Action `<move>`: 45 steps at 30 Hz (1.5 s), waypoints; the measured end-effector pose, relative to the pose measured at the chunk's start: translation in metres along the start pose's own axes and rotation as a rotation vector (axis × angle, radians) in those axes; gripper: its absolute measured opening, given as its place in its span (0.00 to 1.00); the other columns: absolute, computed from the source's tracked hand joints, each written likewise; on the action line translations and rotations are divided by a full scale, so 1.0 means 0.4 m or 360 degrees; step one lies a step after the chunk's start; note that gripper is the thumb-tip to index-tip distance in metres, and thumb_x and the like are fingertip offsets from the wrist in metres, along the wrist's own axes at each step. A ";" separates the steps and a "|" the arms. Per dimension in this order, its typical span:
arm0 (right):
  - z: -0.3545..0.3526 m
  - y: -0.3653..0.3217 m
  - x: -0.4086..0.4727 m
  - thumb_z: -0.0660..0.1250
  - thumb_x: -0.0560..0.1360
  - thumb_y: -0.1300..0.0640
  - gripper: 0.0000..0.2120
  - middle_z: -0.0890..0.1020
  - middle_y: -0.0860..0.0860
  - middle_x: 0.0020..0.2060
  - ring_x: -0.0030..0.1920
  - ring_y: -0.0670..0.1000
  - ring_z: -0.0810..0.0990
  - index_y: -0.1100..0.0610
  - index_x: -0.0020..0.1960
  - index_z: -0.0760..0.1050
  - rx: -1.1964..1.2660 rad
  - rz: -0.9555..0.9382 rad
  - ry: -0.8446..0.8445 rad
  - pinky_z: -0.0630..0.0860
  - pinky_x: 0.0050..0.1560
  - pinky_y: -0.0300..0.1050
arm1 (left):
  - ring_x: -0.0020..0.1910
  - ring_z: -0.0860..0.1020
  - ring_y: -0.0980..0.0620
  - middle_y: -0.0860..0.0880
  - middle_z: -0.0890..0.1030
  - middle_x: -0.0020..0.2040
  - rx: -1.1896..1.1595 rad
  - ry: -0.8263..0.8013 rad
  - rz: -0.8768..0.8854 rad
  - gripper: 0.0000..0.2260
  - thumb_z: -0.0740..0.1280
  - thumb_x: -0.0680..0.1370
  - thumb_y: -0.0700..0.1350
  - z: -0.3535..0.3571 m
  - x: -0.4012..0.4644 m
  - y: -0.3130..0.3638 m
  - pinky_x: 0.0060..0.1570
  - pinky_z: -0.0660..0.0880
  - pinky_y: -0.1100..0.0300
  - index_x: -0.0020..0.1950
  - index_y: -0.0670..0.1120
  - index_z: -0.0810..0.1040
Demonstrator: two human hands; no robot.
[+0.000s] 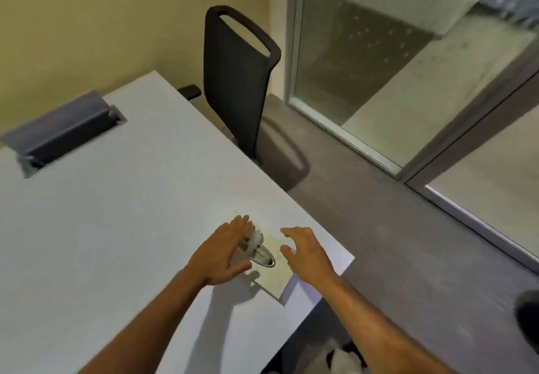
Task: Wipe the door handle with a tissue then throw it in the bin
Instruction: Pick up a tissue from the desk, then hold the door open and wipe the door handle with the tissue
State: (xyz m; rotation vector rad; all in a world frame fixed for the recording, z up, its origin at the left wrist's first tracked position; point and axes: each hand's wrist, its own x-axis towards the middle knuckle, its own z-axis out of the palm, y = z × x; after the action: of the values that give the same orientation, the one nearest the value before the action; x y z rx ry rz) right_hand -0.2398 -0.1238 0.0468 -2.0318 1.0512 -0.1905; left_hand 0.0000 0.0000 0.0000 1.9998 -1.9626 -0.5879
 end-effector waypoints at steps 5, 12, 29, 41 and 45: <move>0.147 -0.019 0.095 0.63 0.79 0.63 0.18 0.76 0.54 0.60 0.58 0.54 0.75 0.52 0.68 0.74 -0.0181 -0.0272 -0.0193 0.78 0.54 0.53 | 0.84 0.39 0.55 0.53 0.41 0.86 0.0075 -0.0128 -0.0089 0.47 0.64 0.81 0.71 0.108 0.038 -0.074 0.80 0.41 0.57 0.89 0.47 0.48; 0.178 -0.014 0.160 0.67 0.78 0.58 0.09 0.77 0.58 0.58 0.55 0.57 0.75 0.58 0.57 0.79 -0.0413 -0.0454 -0.0116 0.78 0.50 0.51 | 0.85 0.40 0.53 0.53 0.42 0.86 0.0021 -0.0075 -0.0074 0.40 0.58 0.84 0.67 0.158 0.075 -0.083 0.80 0.41 0.54 0.88 0.48 0.49; -0.129 -0.039 0.142 0.64 0.80 0.58 0.02 0.83 0.55 0.46 0.50 0.55 0.84 0.55 0.50 0.76 0.1262 0.0429 0.0086 0.84 0.48 0.49 | 0.82 0.60 0.40 0.52 0.54 0.86 -0.0072 0.0116 -0.0026 0.41 0.34 0.80 0.73 0.035 0.215 0.091 0.77 0.60 0.37 0.88 0.54 0.50; -0.784 0.130 0.005 0.62 0.82 0.62 0.06 0.82 0.53 0.43 0.43 0.48 0.81 0.56 0.49 0.77 0.1986 0.0500 0.0853 0.76 0.43 0.40 | 0.85 0.45 0.55 0.48 0.56 0.85 0.0218 0.0210 0.0494 0.34 0.51 0.87 0.64 -0.146 0.723 0.649 0.81 0.40 0.58 0.86 0.43 0.62; -1.039 0.229 -0.115 0.62 0.79 0.68 0.07 0.81 0.51 0.37 0.37 0.47 0.80 0.60 0.51 0.78 0.1891 0.0389 0.1016 0.75 0.37 0.38 | 0.84 0.56 0.47 0.45 0.63 0.83 0.0180 0.0211 0.0744 0.34 0.51 0.88 0.63 -0.149 0.879 0.870 0.81 0.46 0.56 0.84 0.40 0.67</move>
State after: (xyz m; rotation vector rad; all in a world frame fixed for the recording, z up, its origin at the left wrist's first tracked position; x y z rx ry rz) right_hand -0.5185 -0.3681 0.2611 -0.7514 1.1235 -1.0907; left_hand -0.2808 -0.3689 0.1828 1.5036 -2.3081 -0.2297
